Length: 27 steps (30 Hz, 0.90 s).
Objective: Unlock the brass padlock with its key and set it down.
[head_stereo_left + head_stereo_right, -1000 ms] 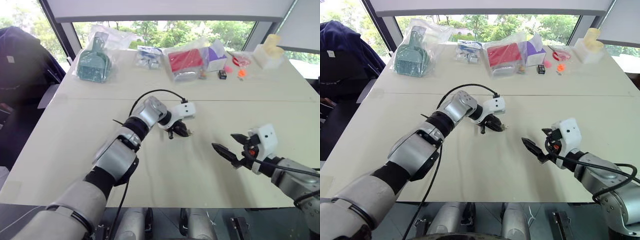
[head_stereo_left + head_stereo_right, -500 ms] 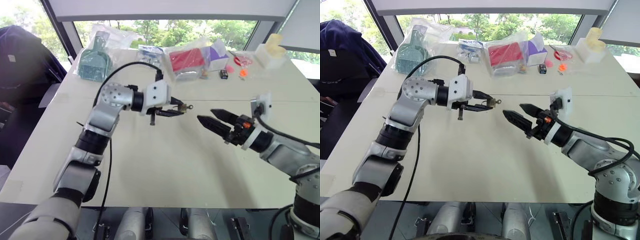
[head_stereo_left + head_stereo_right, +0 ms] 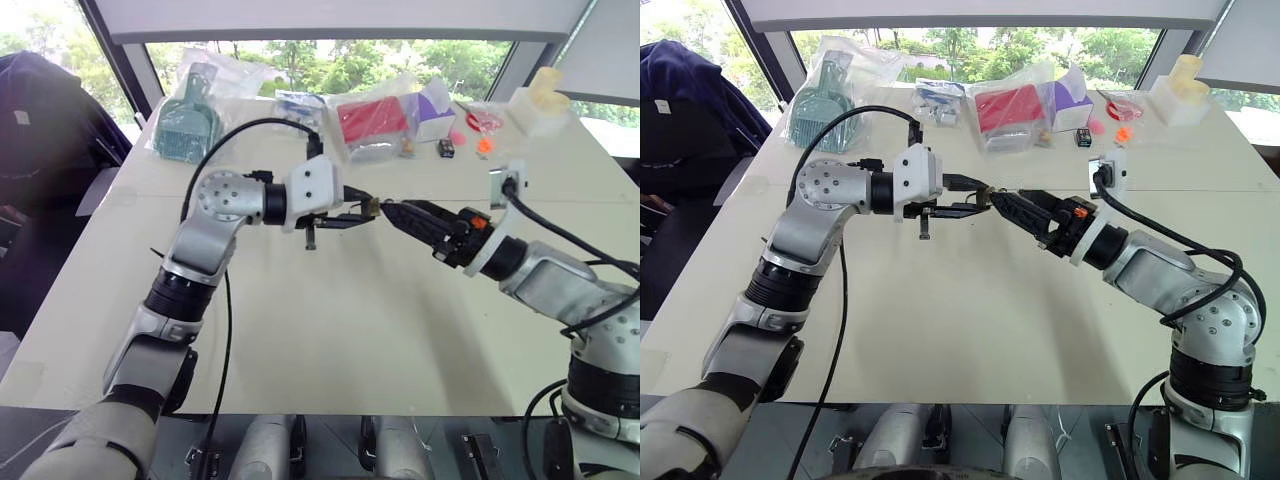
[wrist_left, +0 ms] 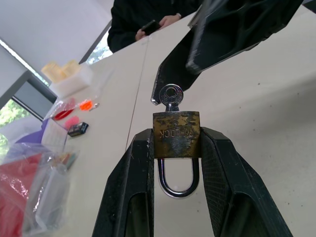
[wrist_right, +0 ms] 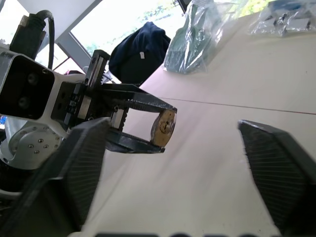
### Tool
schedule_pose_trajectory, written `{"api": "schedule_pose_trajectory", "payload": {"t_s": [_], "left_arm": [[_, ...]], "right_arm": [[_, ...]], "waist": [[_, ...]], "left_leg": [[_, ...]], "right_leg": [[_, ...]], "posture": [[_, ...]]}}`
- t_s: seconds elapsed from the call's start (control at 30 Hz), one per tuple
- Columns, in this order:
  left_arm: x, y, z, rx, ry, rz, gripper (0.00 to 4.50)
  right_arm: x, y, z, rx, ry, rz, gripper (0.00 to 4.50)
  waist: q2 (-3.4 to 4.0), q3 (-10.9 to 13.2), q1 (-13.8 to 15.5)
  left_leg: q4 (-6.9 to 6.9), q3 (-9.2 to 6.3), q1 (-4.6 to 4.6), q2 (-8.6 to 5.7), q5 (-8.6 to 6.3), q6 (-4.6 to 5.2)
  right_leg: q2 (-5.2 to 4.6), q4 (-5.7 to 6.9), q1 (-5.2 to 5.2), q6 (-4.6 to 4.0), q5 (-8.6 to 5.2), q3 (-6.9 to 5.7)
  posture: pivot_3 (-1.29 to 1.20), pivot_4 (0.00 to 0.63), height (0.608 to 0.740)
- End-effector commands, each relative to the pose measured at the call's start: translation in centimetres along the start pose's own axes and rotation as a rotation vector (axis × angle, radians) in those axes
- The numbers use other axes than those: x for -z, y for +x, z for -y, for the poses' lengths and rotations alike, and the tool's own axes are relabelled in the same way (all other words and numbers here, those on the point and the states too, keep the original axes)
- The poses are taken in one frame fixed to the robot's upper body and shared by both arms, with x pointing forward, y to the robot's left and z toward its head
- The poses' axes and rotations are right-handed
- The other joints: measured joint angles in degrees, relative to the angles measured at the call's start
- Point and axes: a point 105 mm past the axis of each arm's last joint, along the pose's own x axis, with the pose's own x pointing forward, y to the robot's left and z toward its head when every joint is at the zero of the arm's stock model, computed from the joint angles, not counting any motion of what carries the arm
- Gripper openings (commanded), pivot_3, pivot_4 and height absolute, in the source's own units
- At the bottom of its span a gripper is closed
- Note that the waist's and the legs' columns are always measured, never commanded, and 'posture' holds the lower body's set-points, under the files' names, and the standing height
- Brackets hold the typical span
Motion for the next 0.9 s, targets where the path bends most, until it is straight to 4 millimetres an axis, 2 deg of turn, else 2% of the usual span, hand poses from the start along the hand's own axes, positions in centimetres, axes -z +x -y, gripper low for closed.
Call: {"api": "schedule_pose_trajectory", "payload": {"t_s": [0.03, 0.17, 0.4, 0.67, 0.8, 0.9], "left_arm": [[-1.4, -0.2, -0.1, -0.008, 0.045, 0.045, 0.71], [-1.3, -0.2, -0.3, -0.015, 0.060, 0.044, 0.71], [-1.6, -0.2, -0.6, -0.055, 0.174, 0.042, 0.71], [-0.8, -0.2, -0.6, -0.123, 0.361, 0.026, 0.71], [-1.4, -0.2, -1.2, -0.205, 0.619, 0.034, 0.71], [-1.9, -0.4, -1.9, -0.257, 0.709, 0.056, 0.71]], "right_arm": [[-0.5, 0.4, -0.7, -0.030, 0.005, 0.033, 2.15], [0.1, 0.7, -0.6, -0.027, 0.024, 0.021, 0.03], [0.4, 1.3, -0.6, -0.021, 0.105, 0.058, 0.03], [1.0, 2.2, 0.4, 0.058, 0.243, 0.108, 0.03], [2.2, 3.2, 1.9, 0.161, 0.367, 0.093, 0.03], [2.4, 3.5, 2.2, 0.183, 0.421, 0.105, 0.03]], "waist": [[0.00, 0.00, -0.02], [0.00, 0.00, -0.06], [0.00, 0.00, -0.05], [0.01, 0.00, -0.02], [0.02, -0.01, -0.22], [0.02, -0.01, -0.39]], "left_leg": [[0.00, 0.00, 0.00, 0.00, 0.00, 0.00], [0.00, 0.00, 0.01, 0.00, 0.00, 0.00], [0.00, 0.00, 0.02, 0.00, 0.00, -0.01], [-0.01, 0.00, 0.03, 0.01, 0.17, -0.29], [-0.02, 0.01, 0.04, 0.01, 0.16, -0.28], [-0.05, 0.01, 0.04, 0.02, 0.17, -0.29]], "right_leg": [[0.00, 0.00, 0.00, 0.00, 0.00, 0.00], [0.01, 0.00, 0.00, 0.00, 0.00, 0.00], [0.01, 0.00, 0.02, 0.01, 0.00, 0.00], [0.01, 0.00, 0.03, 0.01, 0.00, 0.00], [0.00, -0.01, 0.03, 0.01, 0.01, 0.00], [0.01, 0.01, 0.01, 0.02, 0.02, 0.00]], "posture": [[0.00, 0.150, 0.735], [0.00, 0.150, 0.735], [0.00, 0.150, 0.735], [0.00, 0.150, 0.735], [0.00, 0.150, 0.735], [0.00, 0.150, 0.735]]}}
